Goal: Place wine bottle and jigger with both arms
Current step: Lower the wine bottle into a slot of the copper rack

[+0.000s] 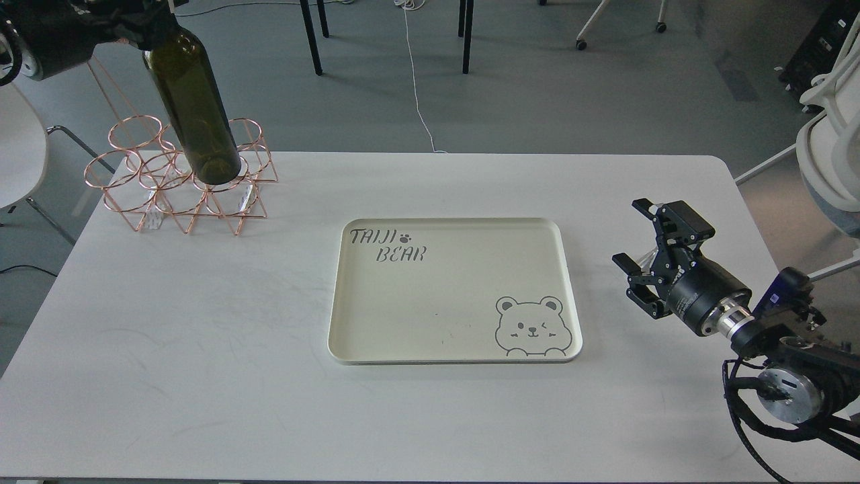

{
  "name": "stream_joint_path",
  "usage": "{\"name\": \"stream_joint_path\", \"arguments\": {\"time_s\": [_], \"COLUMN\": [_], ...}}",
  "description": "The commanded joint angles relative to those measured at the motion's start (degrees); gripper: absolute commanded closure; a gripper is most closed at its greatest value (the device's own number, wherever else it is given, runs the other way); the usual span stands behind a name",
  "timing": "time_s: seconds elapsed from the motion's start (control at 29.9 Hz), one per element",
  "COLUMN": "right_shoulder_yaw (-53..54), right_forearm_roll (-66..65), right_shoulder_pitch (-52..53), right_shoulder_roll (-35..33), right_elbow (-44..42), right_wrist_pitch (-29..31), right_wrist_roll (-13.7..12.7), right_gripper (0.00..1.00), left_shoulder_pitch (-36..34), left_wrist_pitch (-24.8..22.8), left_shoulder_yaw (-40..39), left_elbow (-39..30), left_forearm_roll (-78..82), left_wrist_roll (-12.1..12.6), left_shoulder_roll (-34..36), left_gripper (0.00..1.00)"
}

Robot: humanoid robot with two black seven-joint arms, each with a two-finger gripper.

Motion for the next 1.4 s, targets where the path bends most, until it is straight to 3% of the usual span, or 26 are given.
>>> {"name": "stream_joint_path", "arguments": {"time_s": [0.0, 0.8, 1.37], "right_shoulder_yaw": [0.1, 0.2, 0.2], "right_forearm_roll": [0.0, 0.0, 0.0], "right_shoulder_pitch": [0.0, -0.1, -0.4], "right_shoulder_roll": [0.0, -0.4, -0.3], "right_elbow": [0.0, 0.1, 0.0], "right_wrist_pitch": [0.0, 0.0, 0.0], "right_wrist_roll": [0.0, 0.0, 0.0], "right_gripper": [0.01, 0.01, 0.01], "left_shoulder_pitch": [0.1, 0.1, 1.8], "left_wrist_pitch": [0.1, 3.7, 5.9], "left_shoulder_yaw": [0.0, 4.6, 7.6], "left_elbow": [0.2, 5.7, 7.9], "left_forearm_roll": [0.0, -0.6, -0.9], "left_wrist_roll": [0.0, 0.0, 0.0], "left_shoulder_roll": [0.0, -2.6, -6.5], "left_gripper": [0.9, 0.89, 0.82]}}
